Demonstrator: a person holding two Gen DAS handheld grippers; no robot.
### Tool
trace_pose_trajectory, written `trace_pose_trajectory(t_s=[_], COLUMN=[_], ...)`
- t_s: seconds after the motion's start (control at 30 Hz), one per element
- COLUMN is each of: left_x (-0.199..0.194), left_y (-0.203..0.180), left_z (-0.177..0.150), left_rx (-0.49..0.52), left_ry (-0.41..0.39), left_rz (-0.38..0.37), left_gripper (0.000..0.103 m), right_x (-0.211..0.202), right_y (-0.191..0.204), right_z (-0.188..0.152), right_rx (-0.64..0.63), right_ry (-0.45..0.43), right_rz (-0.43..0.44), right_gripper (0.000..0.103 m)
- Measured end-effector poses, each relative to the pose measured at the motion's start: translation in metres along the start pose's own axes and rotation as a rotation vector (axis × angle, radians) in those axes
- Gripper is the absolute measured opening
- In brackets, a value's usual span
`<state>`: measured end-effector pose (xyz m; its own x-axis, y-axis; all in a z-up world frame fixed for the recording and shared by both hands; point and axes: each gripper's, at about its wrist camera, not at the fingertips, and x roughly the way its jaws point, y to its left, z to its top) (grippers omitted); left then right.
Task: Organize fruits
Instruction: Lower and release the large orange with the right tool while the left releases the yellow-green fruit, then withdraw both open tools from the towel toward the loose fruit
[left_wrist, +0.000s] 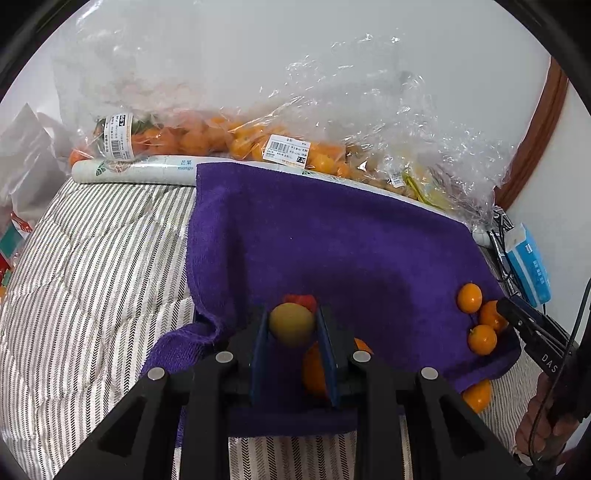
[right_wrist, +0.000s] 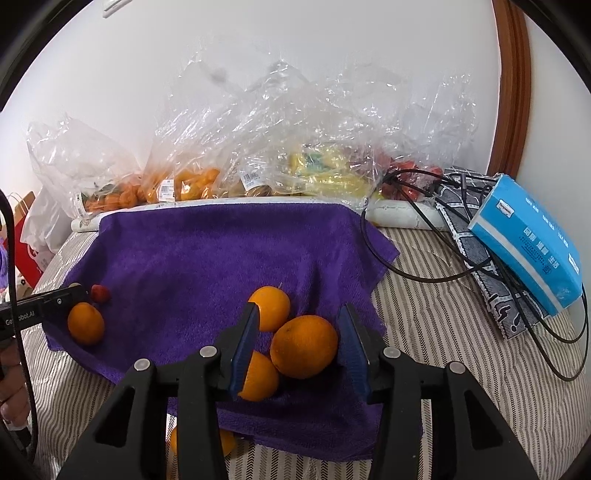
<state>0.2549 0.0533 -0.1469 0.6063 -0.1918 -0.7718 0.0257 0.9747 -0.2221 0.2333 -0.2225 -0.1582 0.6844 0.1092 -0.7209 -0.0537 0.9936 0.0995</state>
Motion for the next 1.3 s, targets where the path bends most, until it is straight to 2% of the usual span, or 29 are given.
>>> trace_pose_trajectory(t_s=[0.1, 0.23, 0.63, 0.9, 1.03, 1.07, 1.1, 1.3], left_x=[-0.002, -0.009, -0.023, -0.038, -0.045, -0.047, -0.049, -0.061], left_y=[0.001, -0.001, -0.003, -0.011, -0.011, -0.011, -0.011, -0.011], left_z=[0.001, 0.002, 0.003, 0.005, 0.003, 0.002, 0.001, -0.012], left_rx=[-0.007, -0.007, -0.002, 0.035, 0.036, 0.036, 0.038, 0.053], left_ry=[-0.002, -0.025, -0.072, -0.112, -0.087, -0.084, -0.083, -0.070], left_rz=[-0.018, -0.053, -0.079, -0.036, -0.019, -0.020, -0.016, 0.000], left_gripper=[0.025, 0.038, 0.039, 0.039, 0.039, 0.039, 0.039, 0.041], right_x=[0.000, -0.001, -0.008, -0.023, -0.041, -0.045, -0.048, -0.050], right_y=[0.001, 0.002, 0.007, 0.019, 0.019, 0.019, 0.019, 0.024], right_z=[0.000, -0.001, -0.002, 0.001, 0.002, 0.001, 0.000, -0.022], right_rx=[-0.005, -0.007, -0.024, -0.045, -0.018, -0.014, -0.009, -0.019], right_ry=[-0.001, -0.001, -0.023, -0.049, -0.054, -0.055, -0.050, 0.026], right_rz=[0.000, 0.005, 0.010, 0.033, 0.029, 0.032, 0.035, 0.039], right_gripper=[0.045, 0.046, 0.046, 0.046, 0.047, 0.050, 0.052, 0.052])
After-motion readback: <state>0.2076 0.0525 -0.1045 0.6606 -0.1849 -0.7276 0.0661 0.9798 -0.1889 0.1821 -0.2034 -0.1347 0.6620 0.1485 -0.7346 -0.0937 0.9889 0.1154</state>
